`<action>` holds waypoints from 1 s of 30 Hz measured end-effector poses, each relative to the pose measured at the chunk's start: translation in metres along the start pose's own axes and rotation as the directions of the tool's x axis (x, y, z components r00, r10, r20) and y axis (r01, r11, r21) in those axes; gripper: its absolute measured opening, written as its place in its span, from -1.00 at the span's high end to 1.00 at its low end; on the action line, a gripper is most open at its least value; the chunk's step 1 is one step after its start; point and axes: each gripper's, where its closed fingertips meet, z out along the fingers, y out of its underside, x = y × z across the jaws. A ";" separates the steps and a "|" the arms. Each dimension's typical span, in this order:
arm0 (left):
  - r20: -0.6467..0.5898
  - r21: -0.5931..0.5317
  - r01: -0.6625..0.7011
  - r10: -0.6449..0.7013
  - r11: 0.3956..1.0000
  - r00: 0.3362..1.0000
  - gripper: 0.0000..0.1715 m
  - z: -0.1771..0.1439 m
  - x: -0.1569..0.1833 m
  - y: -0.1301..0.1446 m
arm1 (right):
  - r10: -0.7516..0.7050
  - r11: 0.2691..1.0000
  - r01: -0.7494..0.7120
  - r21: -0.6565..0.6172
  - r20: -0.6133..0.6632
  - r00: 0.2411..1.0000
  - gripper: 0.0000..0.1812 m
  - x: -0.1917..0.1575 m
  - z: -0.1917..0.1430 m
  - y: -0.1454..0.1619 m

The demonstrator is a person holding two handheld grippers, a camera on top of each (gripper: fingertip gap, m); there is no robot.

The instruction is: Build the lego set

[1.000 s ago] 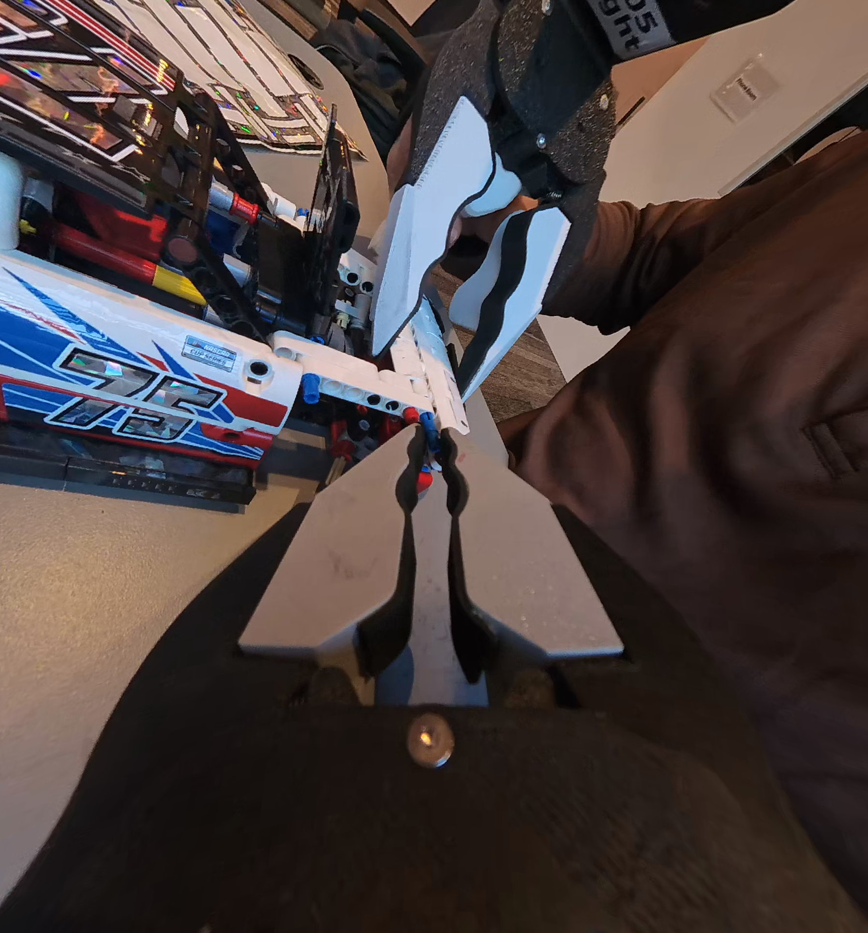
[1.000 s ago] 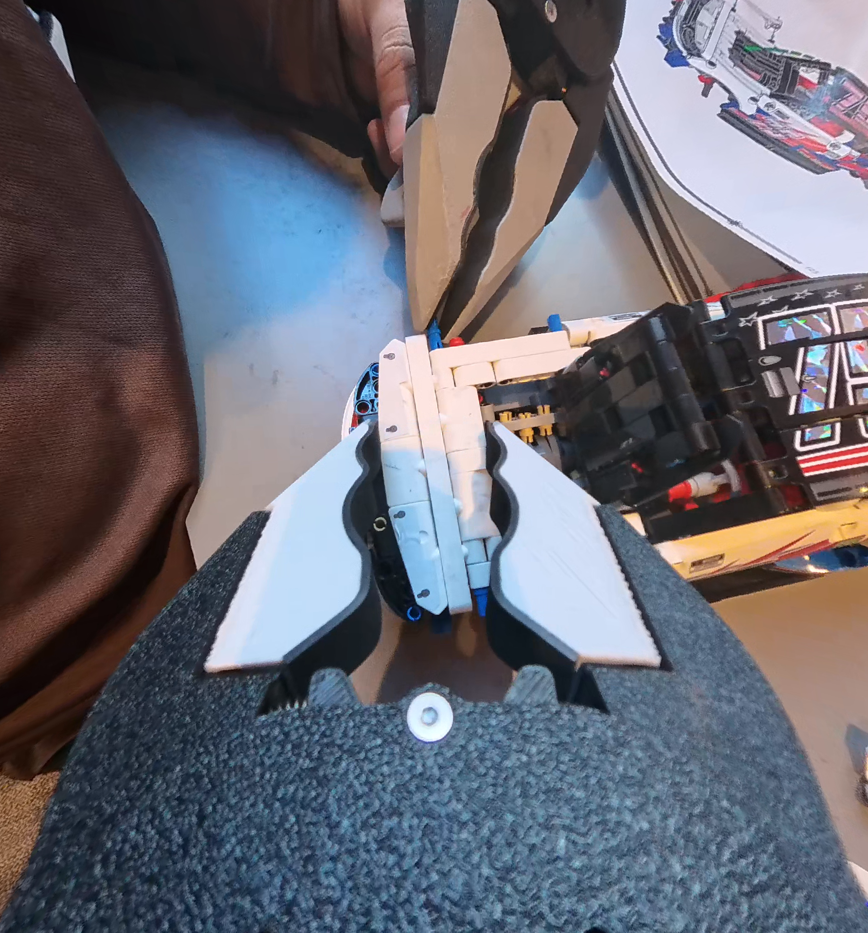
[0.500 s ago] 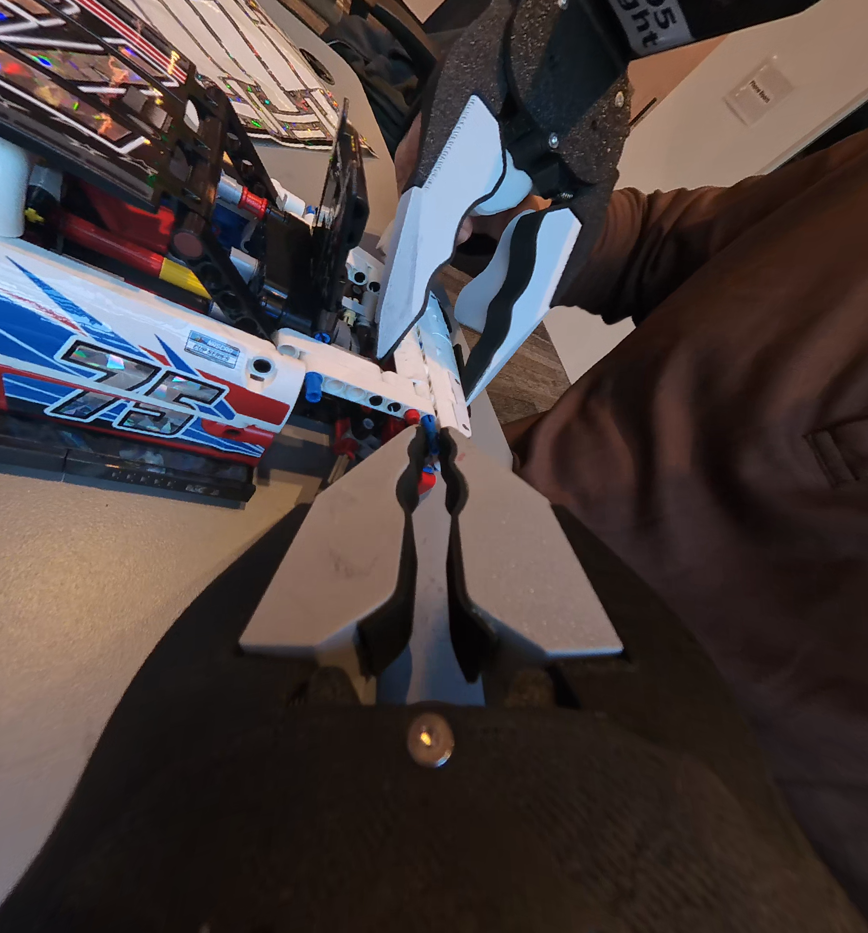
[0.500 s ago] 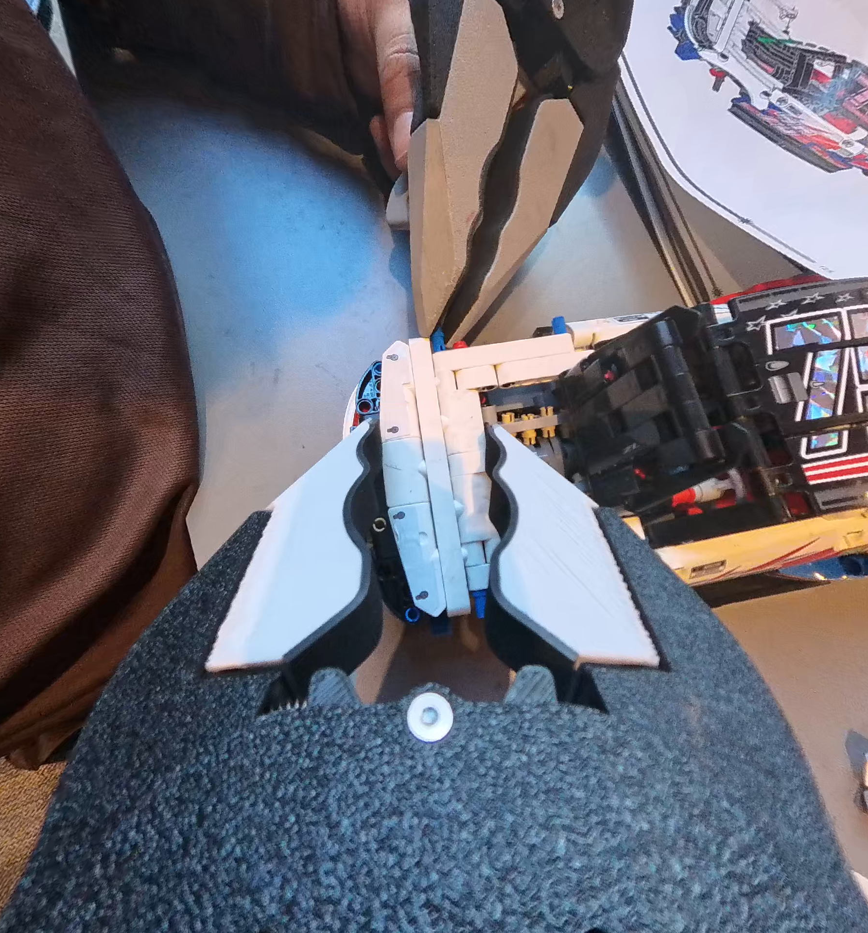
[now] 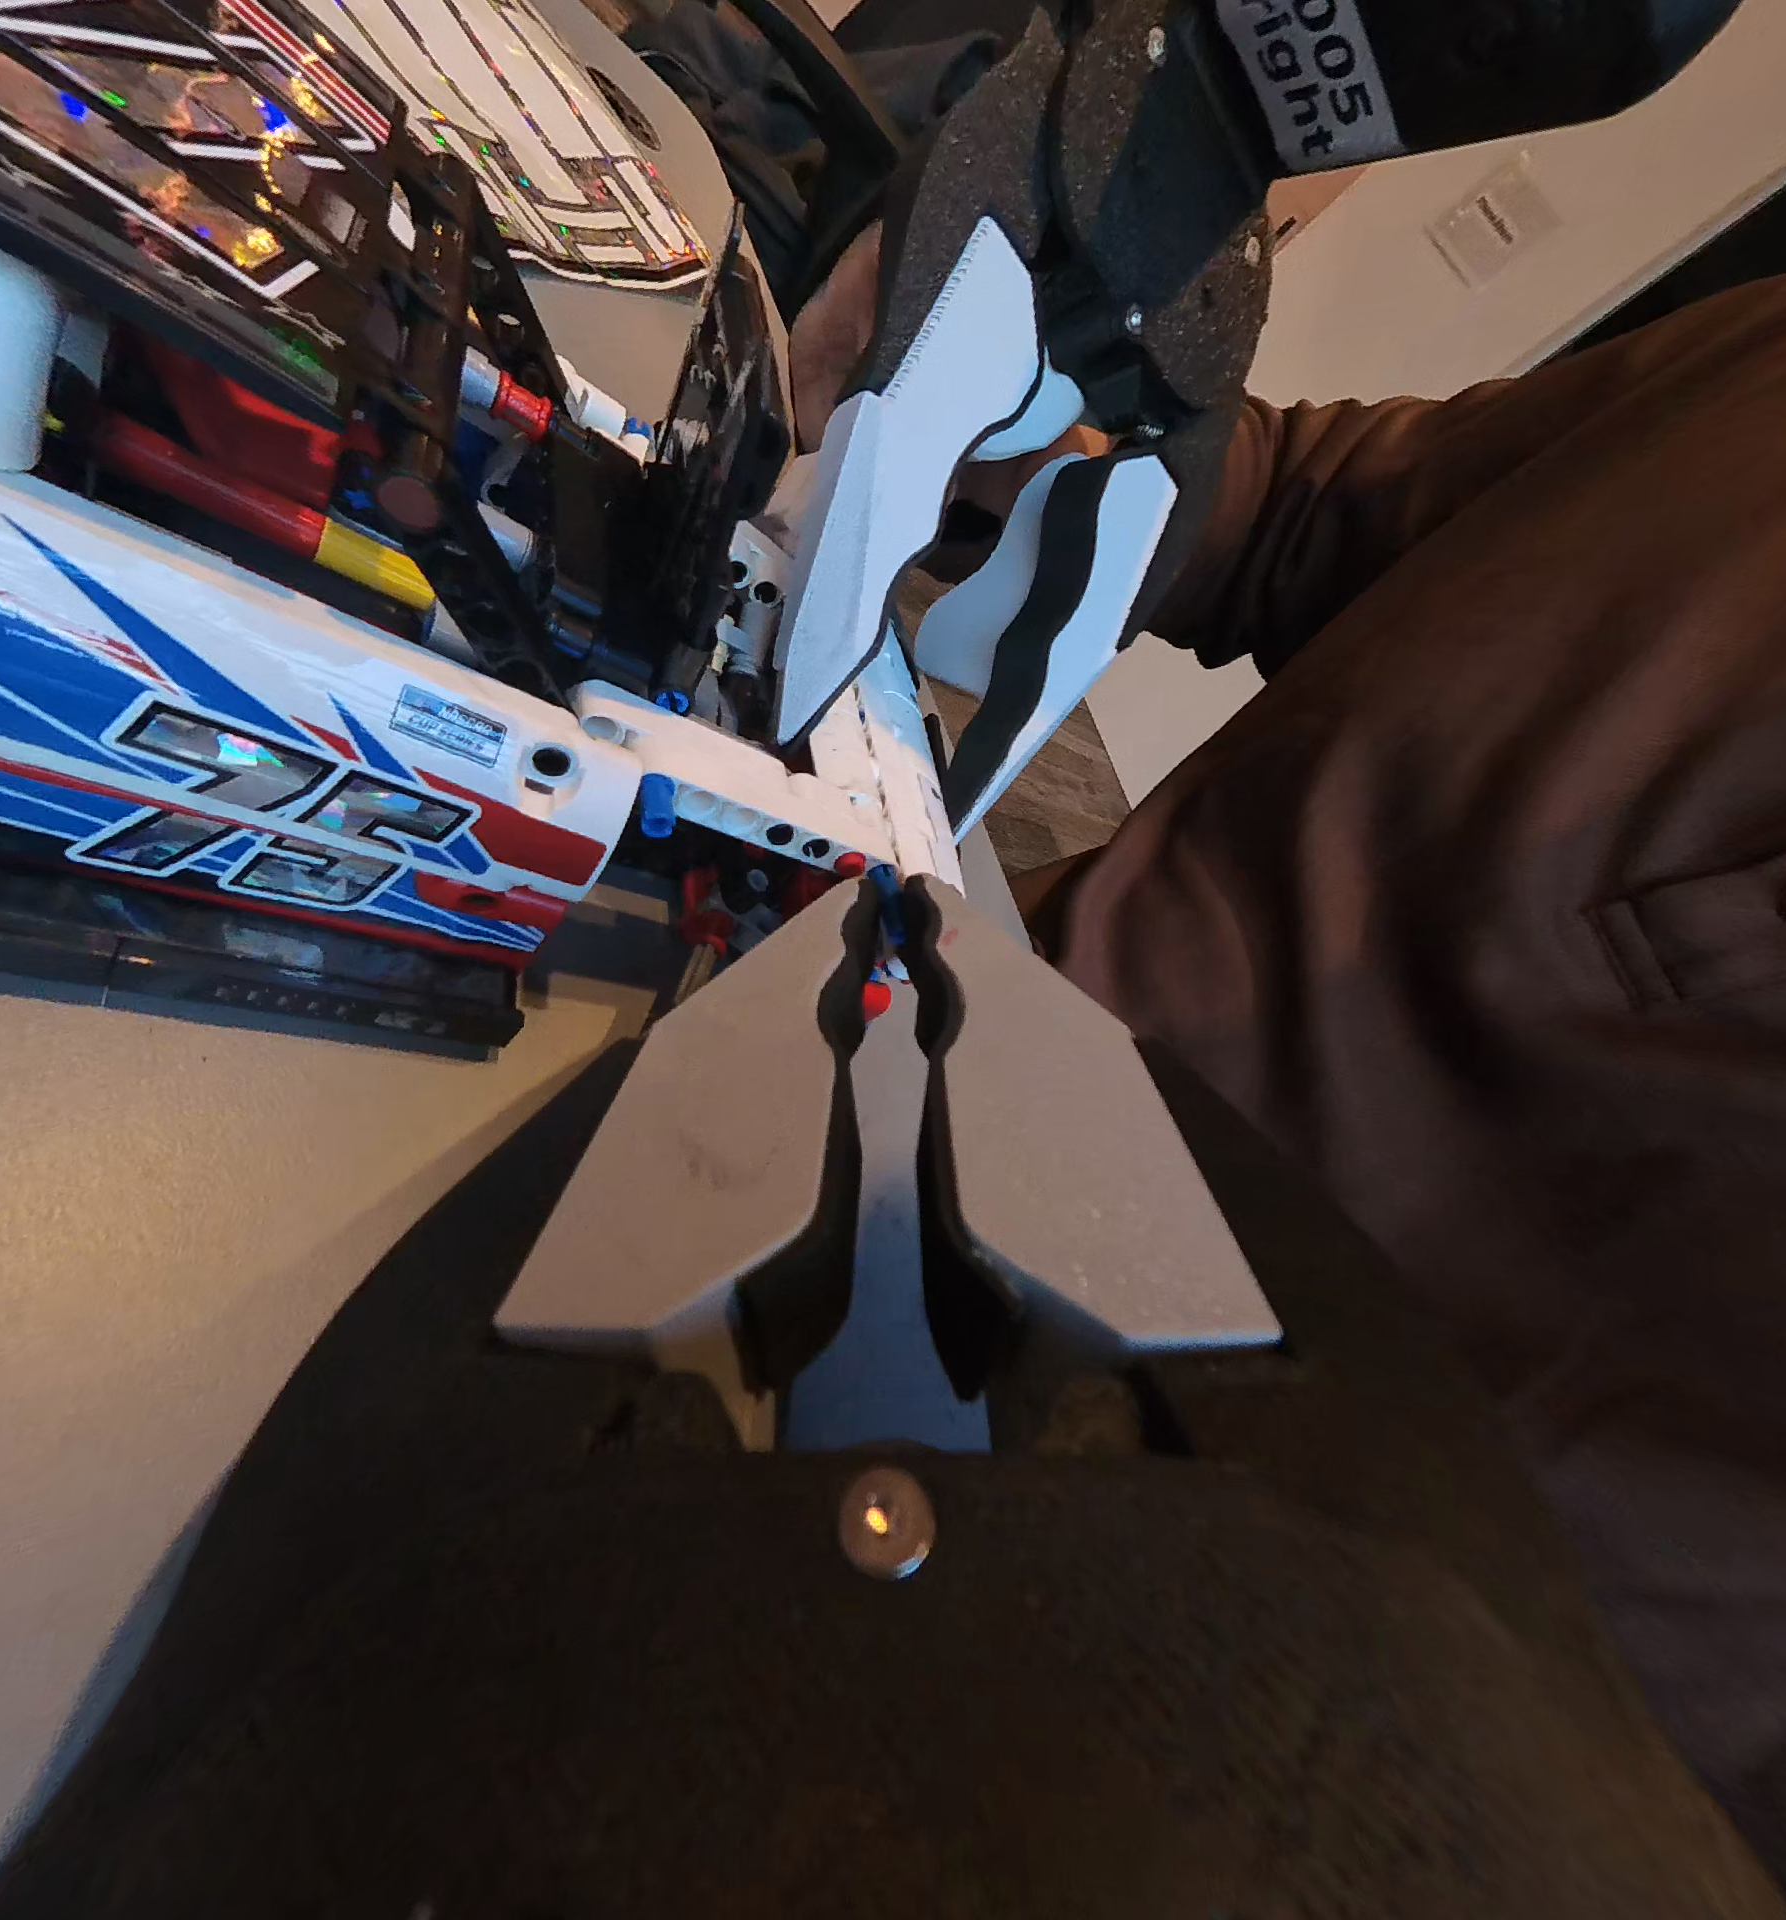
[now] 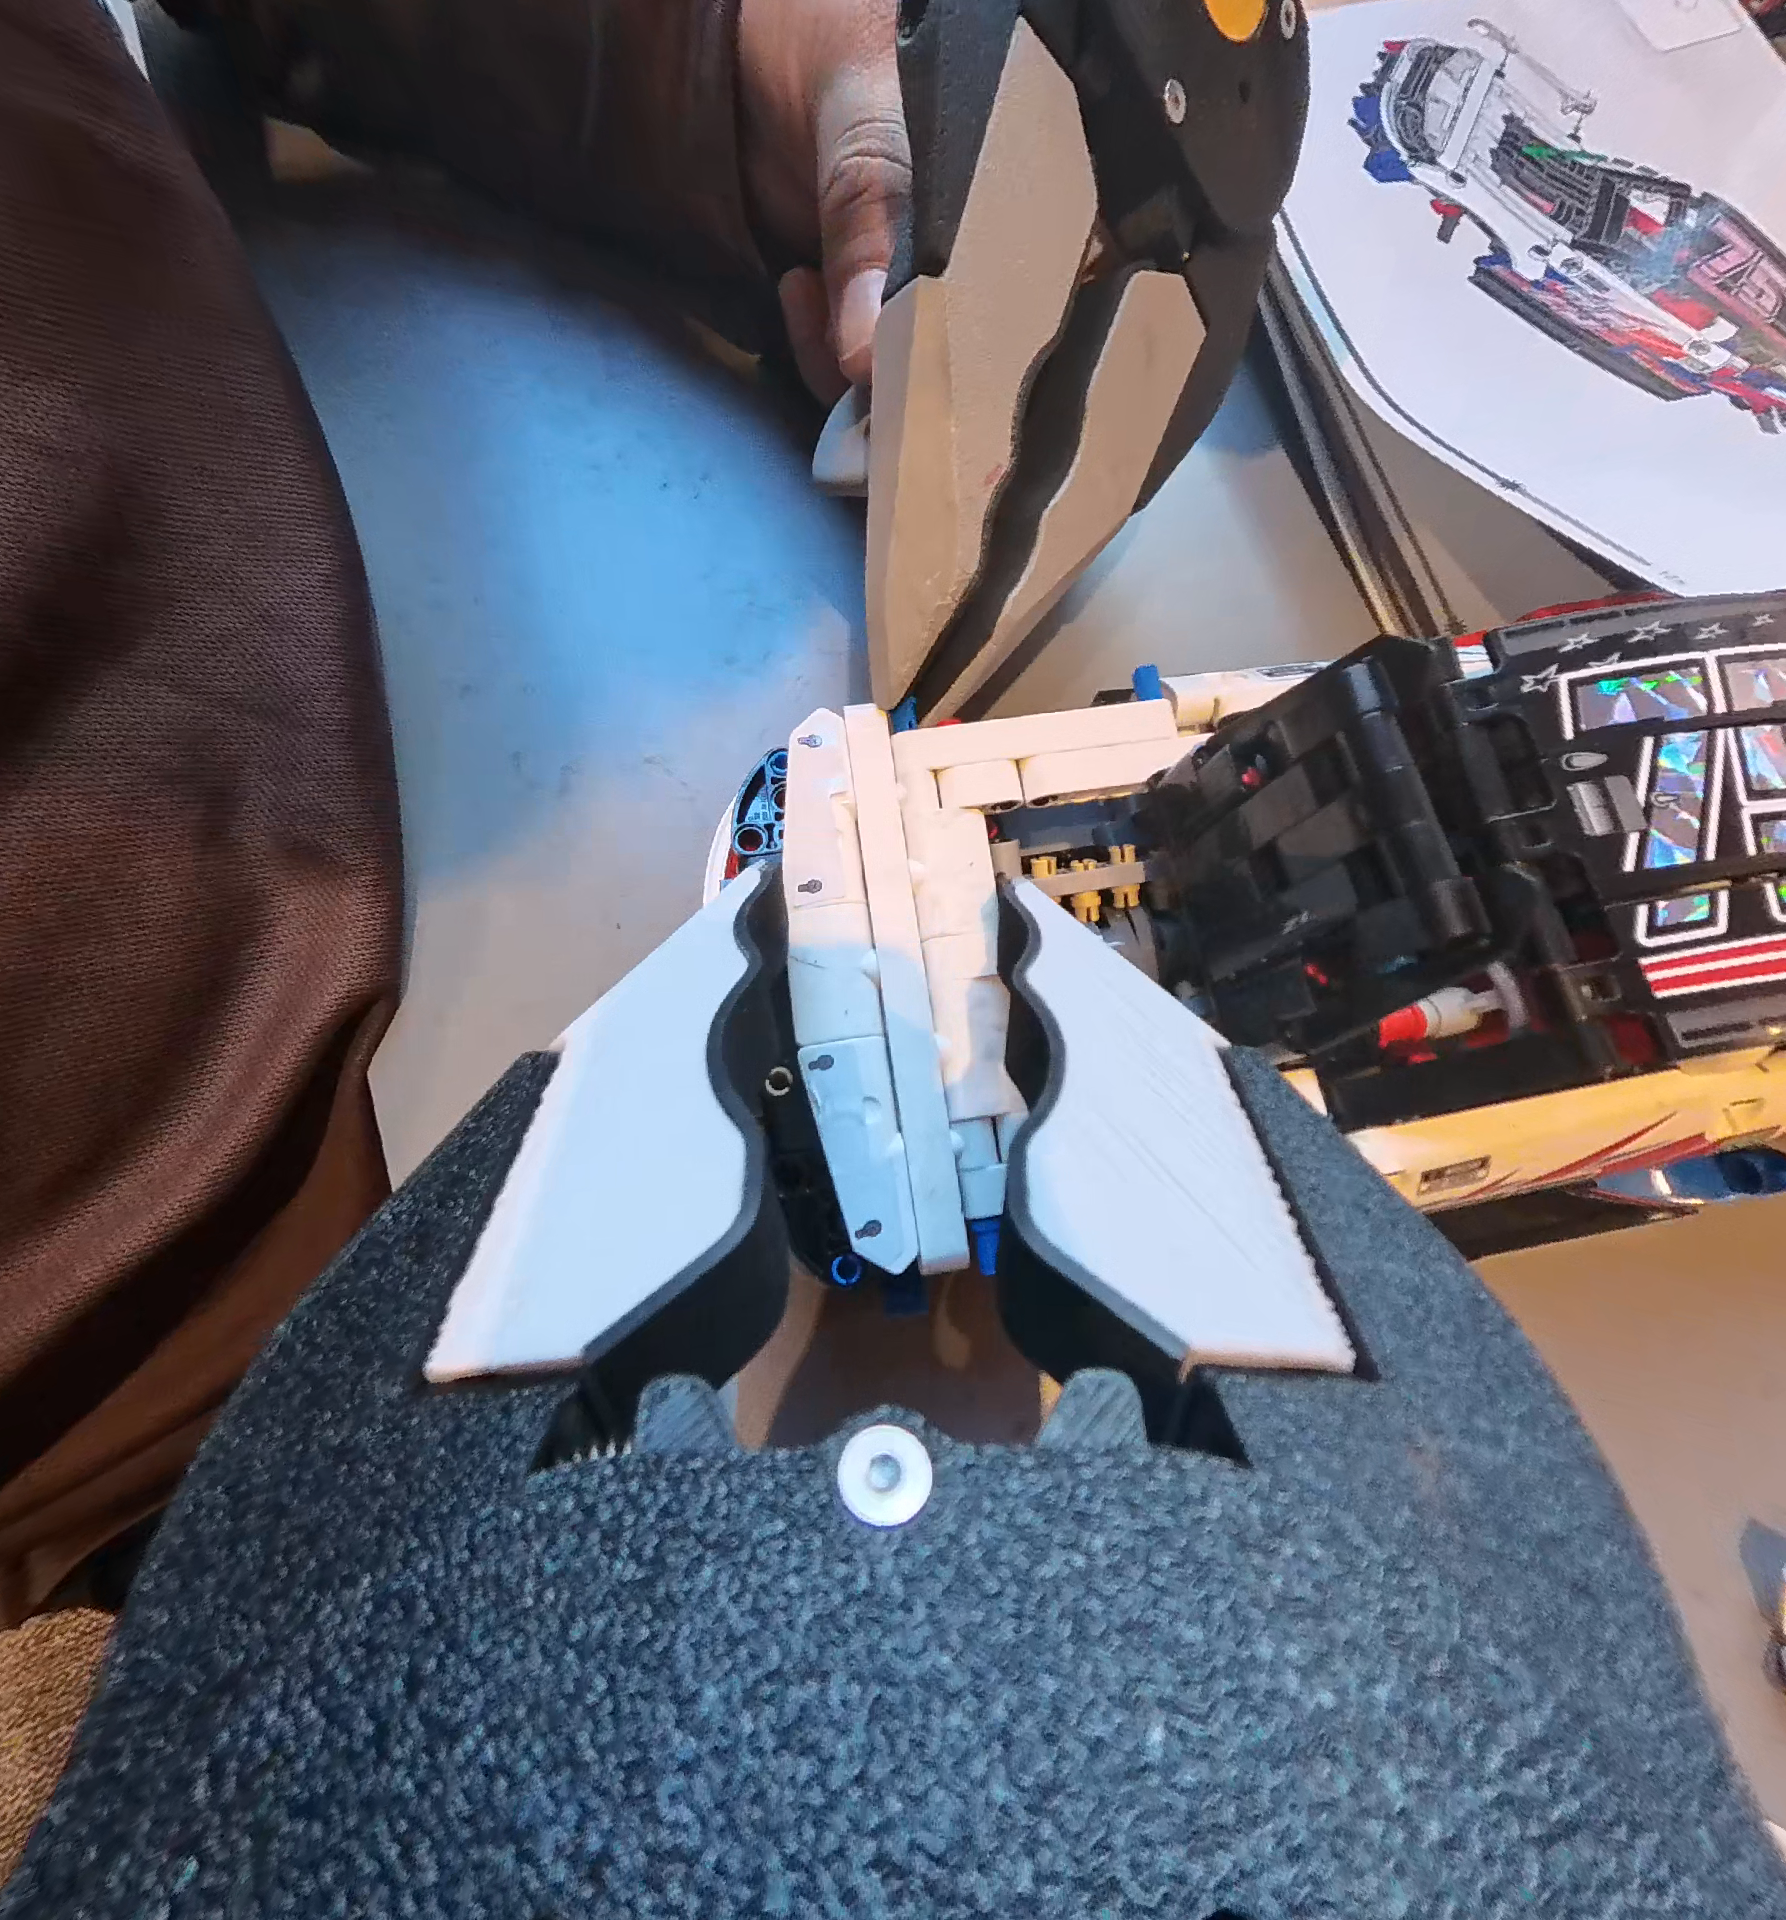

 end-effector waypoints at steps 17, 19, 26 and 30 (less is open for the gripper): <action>0.069 -0.002 0.003 -0.003 1.000 0.998 0.97 -0.007 0.000 0.003 | 0.010 1.000 -0.010 0.004 -0.008 1.000 0.55 0.001 0.001 0.000; 0.067 -0.001 0.017 -0.017 1.000 0.998 0.97 -0.008 0.000 0.003 | 0.006 1.000 -0.006 -0.005 -0.010 1.000 0.55 0.001 0.001 0.000; 0.044 0.006 0.060 -0.060 0.998 0.997 0.98 -0.007 0.000 0.005 | 0.021 0.999 -0.021 -0.048 0.012 1.000 0.55 0.001 0.002 0.001; 0.042 -0.001 0.056 -0.056 0.998 0.998 0.98 -0.007 0.000 0.005 | 0.039 0.998 -0.037 -0.060 0.026 0.999 0.55 0.001 0.003 0.001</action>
